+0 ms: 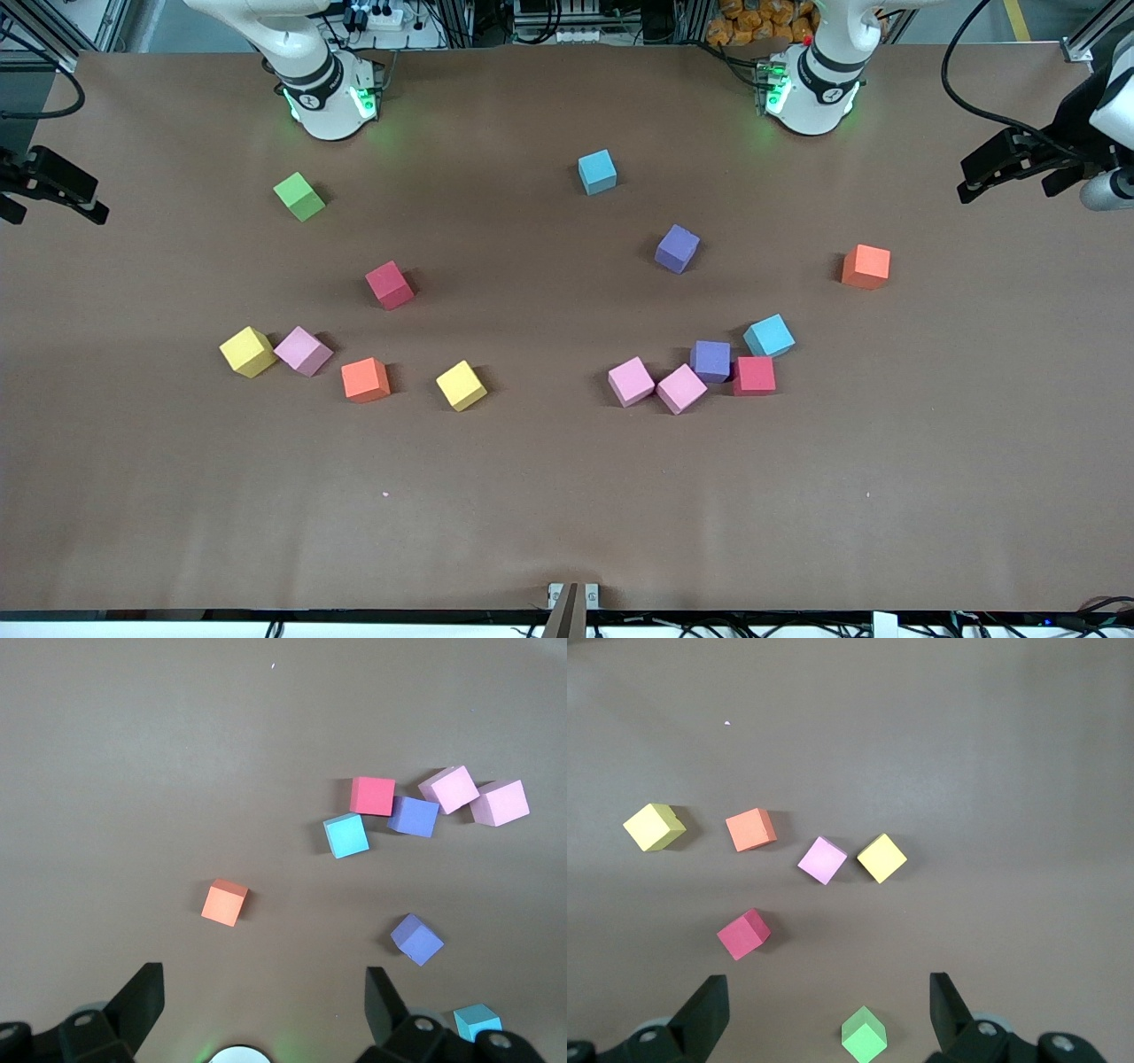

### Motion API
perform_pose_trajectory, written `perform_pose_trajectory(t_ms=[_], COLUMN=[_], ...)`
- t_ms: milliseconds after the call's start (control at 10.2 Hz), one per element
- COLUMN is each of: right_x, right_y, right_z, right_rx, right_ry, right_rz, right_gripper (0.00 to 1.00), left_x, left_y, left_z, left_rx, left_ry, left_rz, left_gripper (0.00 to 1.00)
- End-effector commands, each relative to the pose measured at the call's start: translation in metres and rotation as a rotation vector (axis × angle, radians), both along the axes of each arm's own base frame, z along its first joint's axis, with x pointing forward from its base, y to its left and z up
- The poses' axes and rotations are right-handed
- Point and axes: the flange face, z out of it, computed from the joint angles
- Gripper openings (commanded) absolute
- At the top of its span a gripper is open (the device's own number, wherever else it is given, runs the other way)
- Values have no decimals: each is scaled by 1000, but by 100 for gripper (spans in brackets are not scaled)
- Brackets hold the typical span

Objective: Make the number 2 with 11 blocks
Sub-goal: 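Reach the right gripper to the yellow cube while the left gripper reaches the cyan cube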

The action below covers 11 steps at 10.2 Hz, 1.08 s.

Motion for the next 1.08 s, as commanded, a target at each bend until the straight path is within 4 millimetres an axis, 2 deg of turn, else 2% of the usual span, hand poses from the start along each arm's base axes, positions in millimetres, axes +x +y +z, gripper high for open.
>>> perform_pose_trajectory(t_ms=[0,295,492,591,788,984], right_x=[-4,-6,-2,2,18,49], right_y=[0,1,1,1,0,-6], right_z=[7,6,-3,-8,-39,-99], right_rx=[-11,-11,-10,-10,-10,-7], right_ry=[-2,10,25,36,91,177], right_rz=[2,4,5,4,3,-9], right_gripper=[100,100,100,100,100,100], left_x=[-2,-1,6,8,4,-8], left_y=[0,-1,-9,-21,-45,-83], left_z=[4,2,-15,-23,-50,-94], left_rx=[-4,-18,-15,-13,-6,12], left_ry=[-3,-1,30,45,105,193], left_rz=[-20,-54,-67,-88,-132,-191], left_gripper=[100,100,100,100,100,100])
